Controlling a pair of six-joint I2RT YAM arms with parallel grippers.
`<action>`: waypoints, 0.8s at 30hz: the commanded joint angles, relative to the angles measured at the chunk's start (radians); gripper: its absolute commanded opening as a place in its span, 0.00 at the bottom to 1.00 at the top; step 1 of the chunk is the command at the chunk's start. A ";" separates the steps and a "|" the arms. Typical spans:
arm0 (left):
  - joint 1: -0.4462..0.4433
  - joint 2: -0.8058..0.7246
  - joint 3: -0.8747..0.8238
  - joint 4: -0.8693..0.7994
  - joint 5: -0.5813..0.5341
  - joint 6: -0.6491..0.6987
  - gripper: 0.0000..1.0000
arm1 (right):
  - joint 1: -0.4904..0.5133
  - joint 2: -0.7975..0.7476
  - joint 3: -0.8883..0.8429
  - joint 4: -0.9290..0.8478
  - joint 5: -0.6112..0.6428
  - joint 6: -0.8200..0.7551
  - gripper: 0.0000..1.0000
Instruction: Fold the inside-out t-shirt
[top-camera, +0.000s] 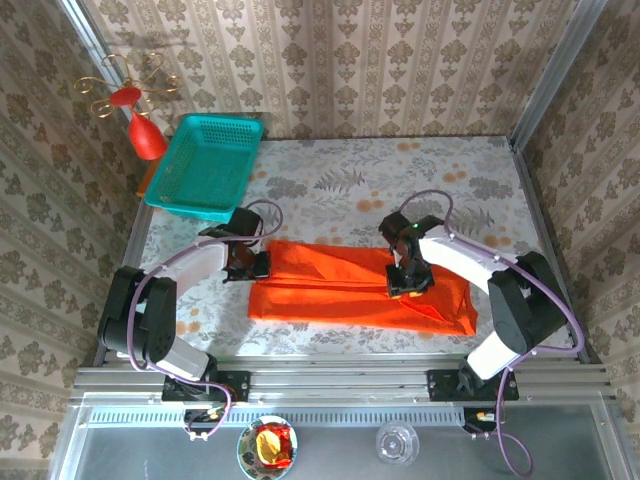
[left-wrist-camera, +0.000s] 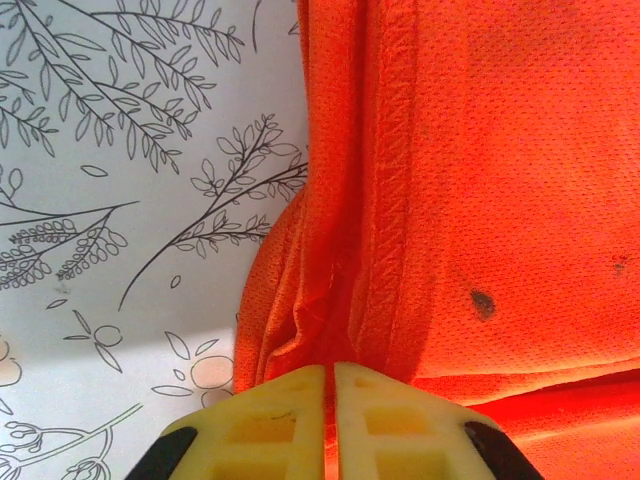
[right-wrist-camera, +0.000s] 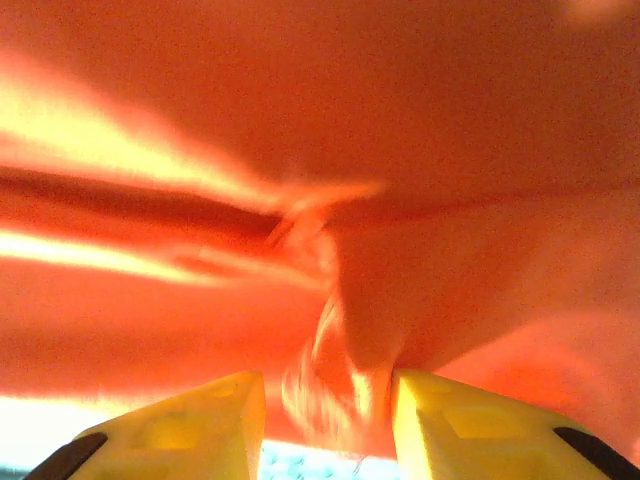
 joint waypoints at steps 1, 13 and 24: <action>-0.003 -0.038 0.003 -0.023 0.001 -0.010 0.13 | 0.047 -0.054 -0.019 -0.082 -0.103 0.049 0.38; 0.016 -0.080 0.036 -0.045 -0.003 0.000 0.18 | -0.007 -0.075 0.016 0.026 0.084 0.097 0.24; 0.027 0.060 0.245 -0.092 -0.037 0.079 0.29 | -0.011 -0.039 -0.131 0.173 0.005 0.126 0.19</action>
